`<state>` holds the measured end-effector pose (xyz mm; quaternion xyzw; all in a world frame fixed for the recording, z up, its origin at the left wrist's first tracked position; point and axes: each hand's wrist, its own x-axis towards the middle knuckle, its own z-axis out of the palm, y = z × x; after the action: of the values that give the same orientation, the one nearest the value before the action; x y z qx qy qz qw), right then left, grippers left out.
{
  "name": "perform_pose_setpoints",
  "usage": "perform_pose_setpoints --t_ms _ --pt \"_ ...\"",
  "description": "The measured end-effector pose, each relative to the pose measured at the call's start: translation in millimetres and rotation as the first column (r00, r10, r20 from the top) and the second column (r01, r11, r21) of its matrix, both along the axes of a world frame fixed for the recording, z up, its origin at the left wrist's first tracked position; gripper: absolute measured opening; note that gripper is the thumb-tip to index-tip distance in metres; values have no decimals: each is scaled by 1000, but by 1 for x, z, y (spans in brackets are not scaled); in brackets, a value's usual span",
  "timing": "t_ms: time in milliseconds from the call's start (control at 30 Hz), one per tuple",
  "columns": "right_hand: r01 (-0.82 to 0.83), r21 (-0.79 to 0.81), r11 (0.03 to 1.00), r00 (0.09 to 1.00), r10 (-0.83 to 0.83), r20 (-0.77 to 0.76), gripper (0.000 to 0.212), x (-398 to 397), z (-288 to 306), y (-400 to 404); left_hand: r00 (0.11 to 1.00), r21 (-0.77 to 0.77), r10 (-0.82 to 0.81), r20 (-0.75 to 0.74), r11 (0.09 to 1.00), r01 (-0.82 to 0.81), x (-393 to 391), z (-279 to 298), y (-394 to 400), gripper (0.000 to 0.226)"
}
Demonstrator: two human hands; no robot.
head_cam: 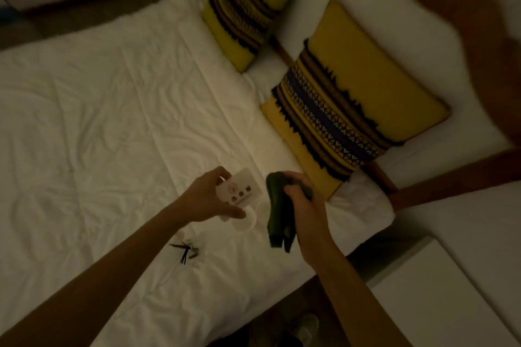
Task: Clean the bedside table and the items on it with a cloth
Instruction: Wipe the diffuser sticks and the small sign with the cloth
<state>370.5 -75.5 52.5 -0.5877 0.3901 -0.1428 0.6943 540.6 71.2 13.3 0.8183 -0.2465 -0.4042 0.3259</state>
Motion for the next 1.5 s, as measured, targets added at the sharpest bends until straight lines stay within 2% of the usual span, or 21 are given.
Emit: perform_pose_setpoints --t_ms 33,100,267,367,500,567,633,733,833,900,933,1000,1067,1133,1167,1300,1367,1400,1467,1500 --pt "-55 -71 996 998 56 13 25 2 20 -4 1000 -74 12 -3 997 -12 -11 21 -8 64" --pt "-52 -196 979 996 64 57 20 1 65 -18 997 -233 51 -57 971 -63 -34 65 -27 54" --pt "203 -463 863 961 -84 264 21 -24 168 -64 972 -577 111 -205 789 -212 -91 177 -72 49" --pt "297 -546 783 929 -105 356 20 -39 204 -81 945 -688 44 -324 675 -267 -109 217 -93 50" --pt "425 -660 620 882 -119 456 21 -64 251 -92 827 -733 -56 -560 500 -462 -143 277 -135 41" --pt "476 -681 556 859 -127 496 27 -69 271 -94 823 -775 -110 -558 425 -468 -161 309 -154 40" --pt "526 -690 497 830 -124 543 31 -78 296 -96 854 -829 -144 -500 366 -423 -179 340 -172 53" --pt "592 -672 445 772 -75 631 30 -90 331 -96 877 -856 -173 -449 364 -366 -192 385 -190 73" --pt "597 -737 316 747 116 655 30 -99 352 -85 874 -892 -300 -382 366 -263 -192 401 -193 73" --pt "581 -789 199 754 231 614 33 -101 362 -80 897 -879 -229 -379 392 -271 -188 402 -194 64" --pt "589 -794 148 753 254 607 35 -102 368 -82 890 -877 -237 -389 392 -279 -188 409 -194 62" --pt "641 -762 95 730 230 643 34 -104 383 -94 892 -903 -286 -349 357 -239 -188 429 -197 79" --pt "687 -712 145 699 138 702 34 -108 399 -114 925 -919 -205 -319 305 -249 -189 449 -202 78" --pt "703 -672 231 684 40 729 35 -110 411 -124 938 -941 -222 -267 269 -204 -186 455 -202 79" --pt "707 -665 240 679 33 733 34 -108 413 -123 938 -943 -227 -260 270 -196 -184 456 -204 79" --pt "693 -721 34 683 292 670 33 -91 404 -99 874 -913 -344 -343 343 -223 -173 472 -200 90" --pt "717 -697 9 658 321 681 35 -86 411 -108 873 -920 -357 -333 326 -217 -167 477 -196 88" --pt "740 -670 56 637 260 726 34 -86 418 -115 890 -931 -339 -305 304 -203 -164 479 -195 86" --pt "750 -610 257 617 61 784 35 -84 431 -125 918 -946 -300 -258 273 -176 -161 482 -193 81" --pt "742 -591 315 624 -3 782 36 -82 433 -125 925 -950 -295 -241 269 -161 -159 482 -192 79"
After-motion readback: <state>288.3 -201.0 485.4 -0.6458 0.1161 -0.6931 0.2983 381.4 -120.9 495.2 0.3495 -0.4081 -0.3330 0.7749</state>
